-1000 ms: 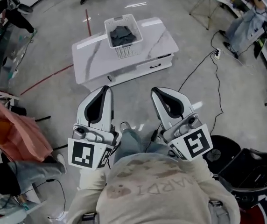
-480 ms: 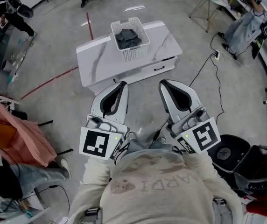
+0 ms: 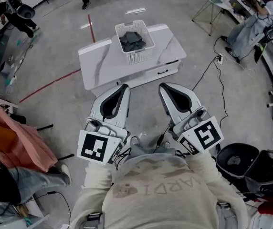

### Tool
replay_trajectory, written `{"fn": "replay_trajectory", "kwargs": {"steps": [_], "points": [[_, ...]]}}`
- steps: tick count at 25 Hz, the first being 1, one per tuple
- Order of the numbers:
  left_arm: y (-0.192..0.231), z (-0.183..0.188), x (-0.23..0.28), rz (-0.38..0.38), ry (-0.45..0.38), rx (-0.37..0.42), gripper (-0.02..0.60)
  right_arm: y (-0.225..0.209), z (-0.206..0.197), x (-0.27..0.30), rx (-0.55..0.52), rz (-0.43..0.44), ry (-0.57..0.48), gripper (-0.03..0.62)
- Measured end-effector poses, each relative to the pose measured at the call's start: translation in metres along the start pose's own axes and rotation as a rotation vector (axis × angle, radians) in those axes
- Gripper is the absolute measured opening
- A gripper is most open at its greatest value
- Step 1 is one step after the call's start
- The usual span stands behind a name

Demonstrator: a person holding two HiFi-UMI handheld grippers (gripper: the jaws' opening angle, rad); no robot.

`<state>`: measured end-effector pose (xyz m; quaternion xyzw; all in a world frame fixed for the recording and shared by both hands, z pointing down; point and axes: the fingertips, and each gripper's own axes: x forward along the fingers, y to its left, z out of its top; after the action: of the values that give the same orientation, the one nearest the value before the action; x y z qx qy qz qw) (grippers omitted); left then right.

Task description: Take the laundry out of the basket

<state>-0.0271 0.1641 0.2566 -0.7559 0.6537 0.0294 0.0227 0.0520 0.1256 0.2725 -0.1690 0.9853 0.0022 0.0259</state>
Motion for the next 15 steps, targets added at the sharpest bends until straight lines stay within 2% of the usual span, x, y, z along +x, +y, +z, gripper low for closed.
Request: {"fn": "replay_trajectory", "kwargs": {"steps": [15], "points": [[0.001, 0.008, -0.003, 0.004, -0.021, -0.010, 0.000, 0.002, 0.000, -0.014, 0.006, -0.027, 0.020, 0.026]]}}
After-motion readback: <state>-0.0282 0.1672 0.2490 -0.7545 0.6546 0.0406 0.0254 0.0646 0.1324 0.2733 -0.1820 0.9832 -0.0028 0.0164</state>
